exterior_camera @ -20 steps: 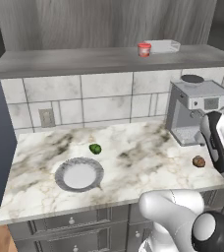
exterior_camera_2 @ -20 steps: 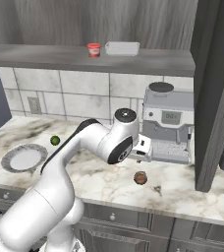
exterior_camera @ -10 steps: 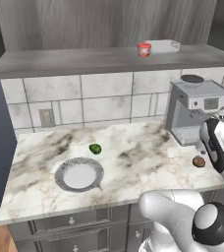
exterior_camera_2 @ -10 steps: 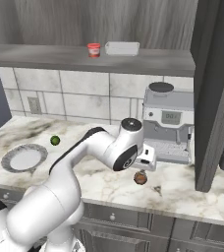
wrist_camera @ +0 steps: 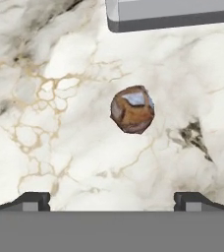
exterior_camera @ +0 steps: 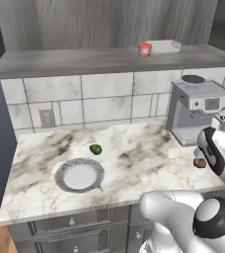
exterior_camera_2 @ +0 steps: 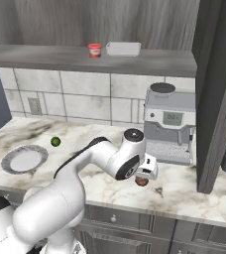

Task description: Pick the avocado and bread from the counter and place them on the plate. Then pick the jam from the cabinet and place it next to the plate. Lastly close the cabinet door.

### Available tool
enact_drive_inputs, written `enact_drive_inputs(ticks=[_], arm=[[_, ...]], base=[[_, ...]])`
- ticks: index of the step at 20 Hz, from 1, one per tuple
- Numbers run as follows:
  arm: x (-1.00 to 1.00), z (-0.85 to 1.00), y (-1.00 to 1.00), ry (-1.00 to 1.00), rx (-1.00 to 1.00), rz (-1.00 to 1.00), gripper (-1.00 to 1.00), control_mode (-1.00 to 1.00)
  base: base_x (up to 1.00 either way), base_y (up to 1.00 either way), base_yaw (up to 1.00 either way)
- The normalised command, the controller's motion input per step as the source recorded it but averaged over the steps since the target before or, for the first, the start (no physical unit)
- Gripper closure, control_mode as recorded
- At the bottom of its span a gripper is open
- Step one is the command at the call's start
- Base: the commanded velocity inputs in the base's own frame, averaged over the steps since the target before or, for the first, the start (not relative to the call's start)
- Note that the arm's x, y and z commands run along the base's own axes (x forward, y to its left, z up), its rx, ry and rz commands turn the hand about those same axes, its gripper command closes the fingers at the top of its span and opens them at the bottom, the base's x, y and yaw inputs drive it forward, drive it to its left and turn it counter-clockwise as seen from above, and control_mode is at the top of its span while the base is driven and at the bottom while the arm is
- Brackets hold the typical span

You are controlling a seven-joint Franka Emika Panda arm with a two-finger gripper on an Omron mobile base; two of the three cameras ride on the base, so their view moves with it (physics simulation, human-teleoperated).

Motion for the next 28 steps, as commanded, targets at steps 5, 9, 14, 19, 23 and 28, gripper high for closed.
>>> enact_drive_inputs(ticks=[5, 9, 14, 19, 23, 28], arm=[[0.03, -0.31, -0.04, 0.05, 0.0, 0.0, -1.0, -1.0], [0.06, -0.23, -0.08, 0.06, 0.0, 0.0, -1.0, -1.0], [0.15, -0.17, -0.02, 0.05, 0.0, 0.0, -1.0, -1.0], [0.13, -0.1, -0.01, 0.02, 0.0, 0.0, -1.0, -1.0], [0.15, -0.12, -0.04, 0.02, 0.0, 0.0, -1.0, -1.0], [0.15, -0.12, -0.02, 0.02, 0.0, 0.0, -1.0, -1.0]], base=[[0.0, 0.0, 0.0], [0.0, 0.0, 0.0], [0.0, 0.0, 0.0], [0.0, 0.0, 0.0], [0.0, 0.0, 0.0], [0.0, 0.0, 0.0]])
